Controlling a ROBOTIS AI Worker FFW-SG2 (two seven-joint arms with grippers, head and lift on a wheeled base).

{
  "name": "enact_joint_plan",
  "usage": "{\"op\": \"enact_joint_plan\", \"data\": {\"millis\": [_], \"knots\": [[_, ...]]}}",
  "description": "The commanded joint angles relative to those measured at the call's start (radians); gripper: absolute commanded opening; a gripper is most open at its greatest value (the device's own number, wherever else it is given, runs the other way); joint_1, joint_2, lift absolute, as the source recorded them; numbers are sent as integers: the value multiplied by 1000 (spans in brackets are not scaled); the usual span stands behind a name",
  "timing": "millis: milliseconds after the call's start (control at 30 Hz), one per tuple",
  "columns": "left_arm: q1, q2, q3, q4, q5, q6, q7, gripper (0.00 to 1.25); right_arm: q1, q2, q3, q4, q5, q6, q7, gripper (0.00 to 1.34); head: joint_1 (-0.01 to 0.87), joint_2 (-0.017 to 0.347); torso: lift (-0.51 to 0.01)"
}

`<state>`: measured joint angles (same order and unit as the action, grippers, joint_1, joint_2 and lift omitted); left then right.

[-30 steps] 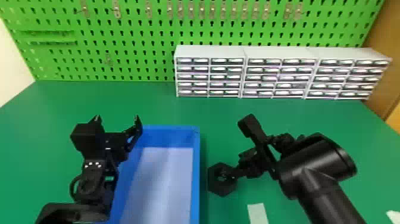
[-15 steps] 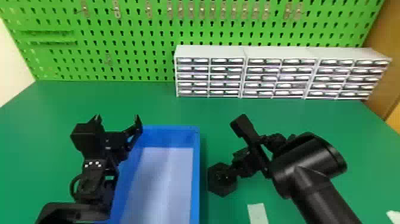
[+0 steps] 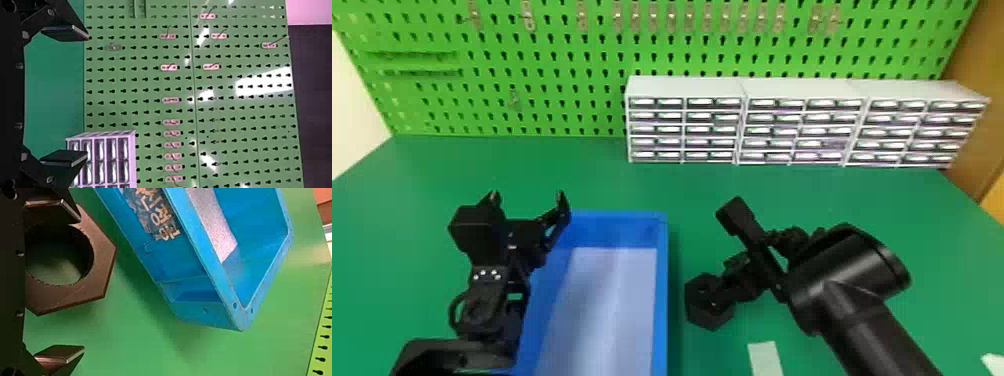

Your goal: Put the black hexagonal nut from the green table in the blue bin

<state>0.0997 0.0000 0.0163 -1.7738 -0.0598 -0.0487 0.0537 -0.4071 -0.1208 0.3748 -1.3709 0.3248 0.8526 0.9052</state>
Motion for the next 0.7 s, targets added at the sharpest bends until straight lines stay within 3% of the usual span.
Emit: {"op": "enact_joint_plan", "data": {"millis": [0, 300, 533, 667], "knots": [[-3, -3, 1, 2, -2, -5, 0, 1029, -1, -11, 7, 12, -1, 0, 0, 1220, 657, 57, -95], [-3, -3, 7, 2, -2, -13, 0, 1029, 1, -17, 1, 10, -3, 20, 0, 1180, 657, 57, -95], [-2, -3, 8, 2, -2, -14, 0, 1029, 2, -28, 4, -19, -6, 71, 1, 899, 657, 57, -95], [-2, -3, 8, 2, -5, -14, 0, 1029, 5, -49, 10, -54, -10, 126, 4, 747, 657, 57, -95]]}}
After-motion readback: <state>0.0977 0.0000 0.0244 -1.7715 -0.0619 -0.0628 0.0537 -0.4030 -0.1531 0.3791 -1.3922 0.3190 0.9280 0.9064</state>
